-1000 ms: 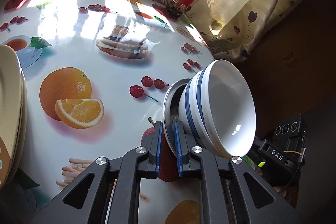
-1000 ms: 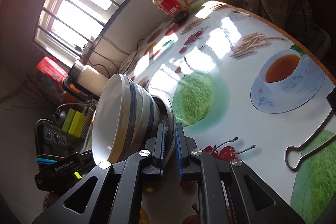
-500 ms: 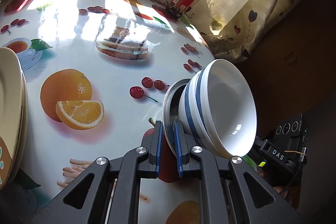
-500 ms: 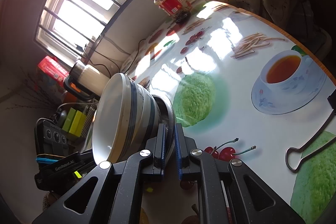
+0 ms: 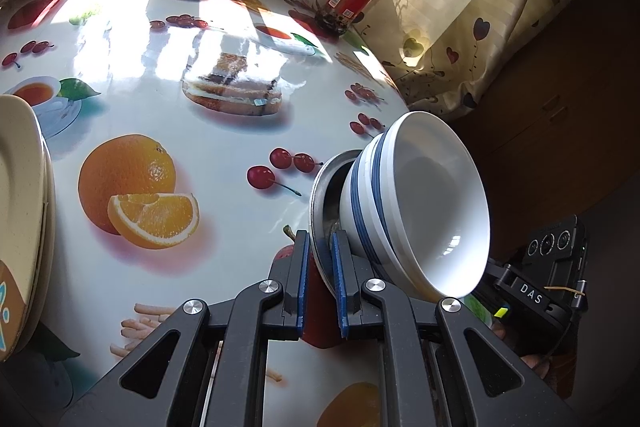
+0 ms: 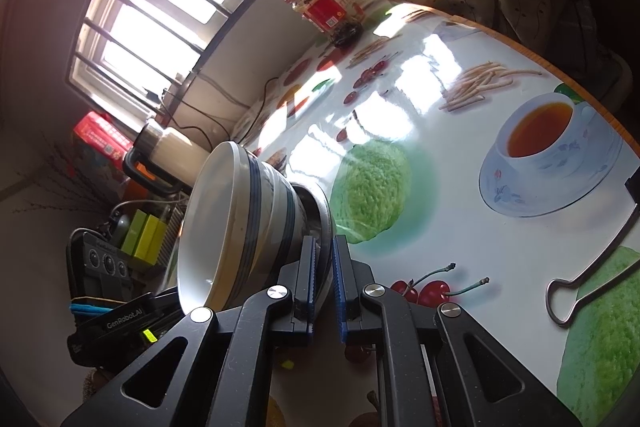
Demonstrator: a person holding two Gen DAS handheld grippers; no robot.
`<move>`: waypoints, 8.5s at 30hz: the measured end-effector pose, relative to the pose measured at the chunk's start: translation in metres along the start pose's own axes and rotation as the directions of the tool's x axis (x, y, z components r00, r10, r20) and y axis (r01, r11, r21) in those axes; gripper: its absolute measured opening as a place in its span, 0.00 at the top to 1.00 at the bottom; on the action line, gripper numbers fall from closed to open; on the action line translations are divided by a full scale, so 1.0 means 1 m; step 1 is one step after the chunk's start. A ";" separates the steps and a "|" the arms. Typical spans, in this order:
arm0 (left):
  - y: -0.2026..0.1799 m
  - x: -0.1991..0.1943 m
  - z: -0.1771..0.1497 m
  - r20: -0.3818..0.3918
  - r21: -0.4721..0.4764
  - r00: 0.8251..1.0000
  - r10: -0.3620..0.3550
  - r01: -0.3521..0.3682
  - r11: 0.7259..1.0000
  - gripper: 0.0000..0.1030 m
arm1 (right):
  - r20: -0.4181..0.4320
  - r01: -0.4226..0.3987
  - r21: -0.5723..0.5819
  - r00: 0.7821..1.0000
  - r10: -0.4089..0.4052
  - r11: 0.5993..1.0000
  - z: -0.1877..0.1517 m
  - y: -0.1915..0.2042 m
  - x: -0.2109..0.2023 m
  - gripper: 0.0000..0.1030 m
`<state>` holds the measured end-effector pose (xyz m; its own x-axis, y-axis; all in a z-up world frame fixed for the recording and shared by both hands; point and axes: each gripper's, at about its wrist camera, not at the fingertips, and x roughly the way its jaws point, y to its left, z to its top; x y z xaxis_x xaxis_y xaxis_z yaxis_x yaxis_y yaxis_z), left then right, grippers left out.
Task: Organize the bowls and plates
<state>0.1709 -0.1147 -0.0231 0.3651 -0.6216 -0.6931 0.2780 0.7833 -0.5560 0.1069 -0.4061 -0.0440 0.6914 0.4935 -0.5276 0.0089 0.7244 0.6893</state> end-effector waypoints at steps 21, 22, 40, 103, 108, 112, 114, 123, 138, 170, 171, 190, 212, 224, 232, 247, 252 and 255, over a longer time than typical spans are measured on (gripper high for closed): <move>-0.004 -0.005 -0.001 0.021 0.012 1.000 0.005 -0.005 1.000 0.89 | 0.004 -0.007 0.006 1.000 0.007 1.000 0.001 0.002 -0.002 0.91; -0.004 -0.006 -0.001 0.024 0.013 1.000 0.005 -0.005 1.000 0.89 | 0.006 -0.009 0.005 1.000 0.009 1.000 0.002 0.003 -0.003 0.91; -0.003 -0.044 -0.003 0.091 0.012 0.996 0.015 -0.016 1.000 0.89 | 0.010 -0.038 -0.045 0.999 0.039 0.998 0.006 0.037 -0.008 0.91; 0.065 -0.127 -0.010 0.204 -0.113 0.968 0.146 -0.124 0.986 0.90 | -0.143 -0.146 -0.163 0.982 0.123 0.976 -0.009 0.126 0.065 0.91; 0.071 -0.131 -0.010 0.209 -0.125 0.965 0.159 -0.135 0.983 0.90 | -0.158 -0.155 -0.169 0.979 0.129 0.973 -0.010 0.131 0.072 0.91; 0.077 -0.136 -0.010 0.216 -0.138 0.962 0.164 -0.136 0.981 0.90 | -0.167 -0.162 -0.176 0.977 0.133 0.971 -0.011 0.137 0.077 0.91; 0.079 -0.139 -0.010 0.221 -0.136 0.960 0.170 -0.142 0.980 0.90 | -0.171 -0.167 -0.181 0.976 0.137 0.969 -0.011 0.141 0.080 0.91; 0.089 -0.151 -0.008 0.233 -0.146 0.954 0.187 -0.156 0.977 0.91 | -0.190 -0.178 -0.190 0.972 0.142 0.966 -0.014 0.152 0.092 0.91; 0.117 -0.171 -0.011 0.251 -0.198 0.941 0.229 -0.182 0.963 0.91 | -0.244 -0.201 -0.209 0.958 0.148 0.957 -0.022 0.178 0.125 0.91; 0.153 -0.183 -0.017 0.235 -0.262 0.929 0.284 -0.221 0.939 0.91 | -0.323 -0.222 -0.229 0.936 0.141 0.948 -0.037 0.205 0.166 0.91; 0.154 -0.183 -0.018 0.234 -0.264 0.930 0.285 -0.221 0.939 0.91 | -0.324 -0.221 -0.230 0.936 0.140 0.948 -0.037 0.205 0.166 0.91; 0.162 -0.177 -0.021 0.214 -0.295 0.934 0.285 -0.216 0.931 0.91 | -0.340 -0.207 -0.222 0.932 0.123 0.953 -0.040 0.202 0.174 0.91; 0.164 -0.176 -0.023 0.205 -0.299 0.934 0.292 -0.225 0.927 0.89 | -0.323 -0.198 -0.246 0.940 0.112 0.949 -0.037 0.208 0.169 0.89; 0.160 -0.180 -0.027 0.201 -0.285 0.924 0.327 -0.264 0.921 0.85 | -0.308 -0.170 -0.271 0.948 0.082 0.947 -0.037 0.208 0.160 0.78; 0.152 -0.186 -0.035 0.209 -0.284 0.918 0.336 -0.272 0.920 0.76 | -0.281 -0.156 -0.309 0.957 0.066 0.938 -0.039 0.211 0.141 0.71; 0.122 -0.196 -0.067 0.233 -0.208 0.856 0.461 -0.419 0.884 0.66 | -0.200 -0.090 -0.481 0.980 -0.009 0.872 -0.065 0.218 0.100 0.60; 0.114 -0.189 -0.082 0.228 -0.166 0.827 0.514 -0.487 0.857 0.63 | -0.184 -0.064 -0.532 0.982 -0.041 0.844 -0.078 0.220 0.092 0.52; 0.114 -0.187 -0.089 0.226 -0.170 0.817 0.530 -0.502 0.848 0.63 | -0.165 -0.029 -0.570 0.983 -0.080 0.821 -0.088 0.219 0.089 0.46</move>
<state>0.0549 0.0900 0.0026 0.6468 -0.0909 -0.7572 -0.0986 0.9746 -0.2011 0.1068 -0.1613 0.0159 0.5602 0.5068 -0.6552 -0.4244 0.8549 0.2984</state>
